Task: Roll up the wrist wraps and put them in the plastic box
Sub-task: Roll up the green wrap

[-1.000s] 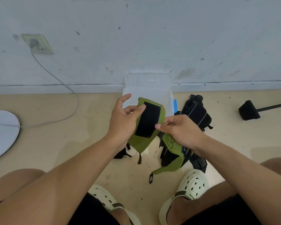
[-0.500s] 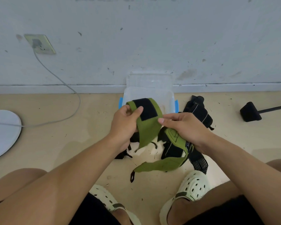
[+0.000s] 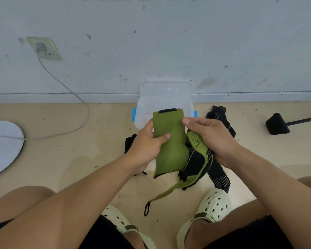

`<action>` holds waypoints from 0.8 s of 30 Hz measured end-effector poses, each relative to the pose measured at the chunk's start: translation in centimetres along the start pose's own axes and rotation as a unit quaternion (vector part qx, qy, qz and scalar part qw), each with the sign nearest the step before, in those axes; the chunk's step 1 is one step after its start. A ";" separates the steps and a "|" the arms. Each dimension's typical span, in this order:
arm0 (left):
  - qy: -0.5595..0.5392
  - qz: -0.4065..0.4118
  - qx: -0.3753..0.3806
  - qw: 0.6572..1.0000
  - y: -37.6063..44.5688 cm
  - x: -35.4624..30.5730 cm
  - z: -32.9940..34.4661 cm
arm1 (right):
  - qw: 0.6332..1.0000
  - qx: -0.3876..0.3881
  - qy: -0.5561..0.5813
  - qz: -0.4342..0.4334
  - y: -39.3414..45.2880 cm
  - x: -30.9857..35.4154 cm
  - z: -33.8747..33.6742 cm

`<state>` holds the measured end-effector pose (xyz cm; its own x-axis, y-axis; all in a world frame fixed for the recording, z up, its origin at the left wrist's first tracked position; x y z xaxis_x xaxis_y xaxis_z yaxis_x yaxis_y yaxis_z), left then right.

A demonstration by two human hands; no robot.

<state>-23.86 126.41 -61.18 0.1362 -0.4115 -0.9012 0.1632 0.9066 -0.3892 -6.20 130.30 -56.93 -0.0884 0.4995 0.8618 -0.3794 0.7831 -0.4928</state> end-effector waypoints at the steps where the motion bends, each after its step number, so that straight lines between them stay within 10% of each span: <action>1: -0.021 0.005 -0.023 1.000 0.1 -0.3 -0.2 | 1.000 0.008 -0.017 0.016 0.0 -0.2 0.0; 6: -0.104 -0.019 -0.078 0.991 0.3 -1.0 -1.0 | 0.986 0.069 -0.128 0.077 0.0 -1.3 0.3; 14: -0.065 -0.090 0.036 0.993 -0.2 -0.7 0.2 | 0.992 0.020 -0.122 0.030 0.0 -0.8 0.2; 24: -0.056 -0.012 -0.170 0.984 0.8 -0.3 -2.3 | 0.991 -0.007 -0.128 -0.032 -0.1 -0.4 0.1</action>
<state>-26.01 127.46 -61.63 0.2469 -0.4234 -0.8716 -0.1651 0.8679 -0.4684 -6.22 130.03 -57.22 -0.2960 0.3404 0.8925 -0.3785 0.8160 -0.4368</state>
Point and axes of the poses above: each hand's wrist, its own y-axis towards the middle knuckle, its own z-axis out of the palm, x = y × z, the point moved 3 cm from there along y, towards the middle knuckle, and after that the axes turned 10 degrees about x, right-handed, at the moved point
